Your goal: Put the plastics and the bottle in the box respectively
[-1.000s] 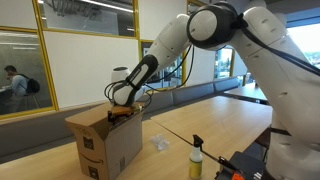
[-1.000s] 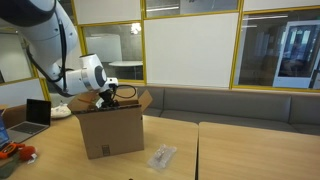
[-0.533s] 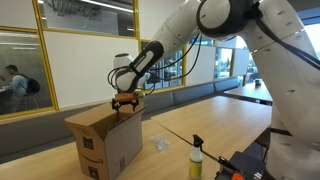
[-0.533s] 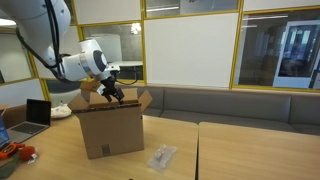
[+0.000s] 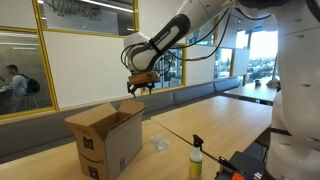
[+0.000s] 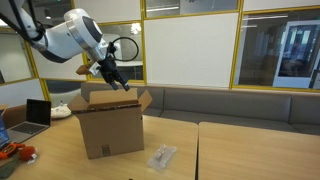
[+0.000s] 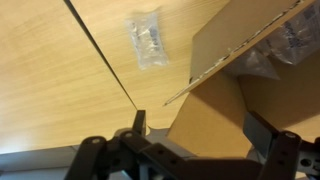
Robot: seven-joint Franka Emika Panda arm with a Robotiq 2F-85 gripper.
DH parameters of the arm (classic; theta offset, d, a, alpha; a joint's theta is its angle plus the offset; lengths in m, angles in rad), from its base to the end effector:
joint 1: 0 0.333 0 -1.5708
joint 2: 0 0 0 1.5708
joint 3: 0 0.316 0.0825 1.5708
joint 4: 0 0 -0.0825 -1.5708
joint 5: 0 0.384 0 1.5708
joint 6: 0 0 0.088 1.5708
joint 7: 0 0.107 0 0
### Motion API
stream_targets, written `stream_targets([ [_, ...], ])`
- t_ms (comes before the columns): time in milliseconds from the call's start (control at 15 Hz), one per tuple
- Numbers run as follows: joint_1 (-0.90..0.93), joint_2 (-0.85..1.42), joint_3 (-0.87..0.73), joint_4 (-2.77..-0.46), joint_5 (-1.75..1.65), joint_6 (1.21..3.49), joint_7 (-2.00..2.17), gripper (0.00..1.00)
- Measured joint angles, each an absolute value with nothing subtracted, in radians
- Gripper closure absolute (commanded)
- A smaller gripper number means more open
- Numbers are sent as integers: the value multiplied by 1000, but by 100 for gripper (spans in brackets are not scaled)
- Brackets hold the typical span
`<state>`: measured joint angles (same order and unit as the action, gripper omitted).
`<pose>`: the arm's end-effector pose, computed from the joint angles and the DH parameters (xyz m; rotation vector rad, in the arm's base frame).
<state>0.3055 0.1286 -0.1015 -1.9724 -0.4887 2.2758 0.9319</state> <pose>0.5915 0.1124 0.4257 2.7724 -0.6168 0.5254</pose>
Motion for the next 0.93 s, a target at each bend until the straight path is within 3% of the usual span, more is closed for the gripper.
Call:
stream_targets([
  [533,171,-28,-17,-2262,-601,2257,1051,0],
  [933,86,0,-9,-2392,-634,2432,1057,0],
])
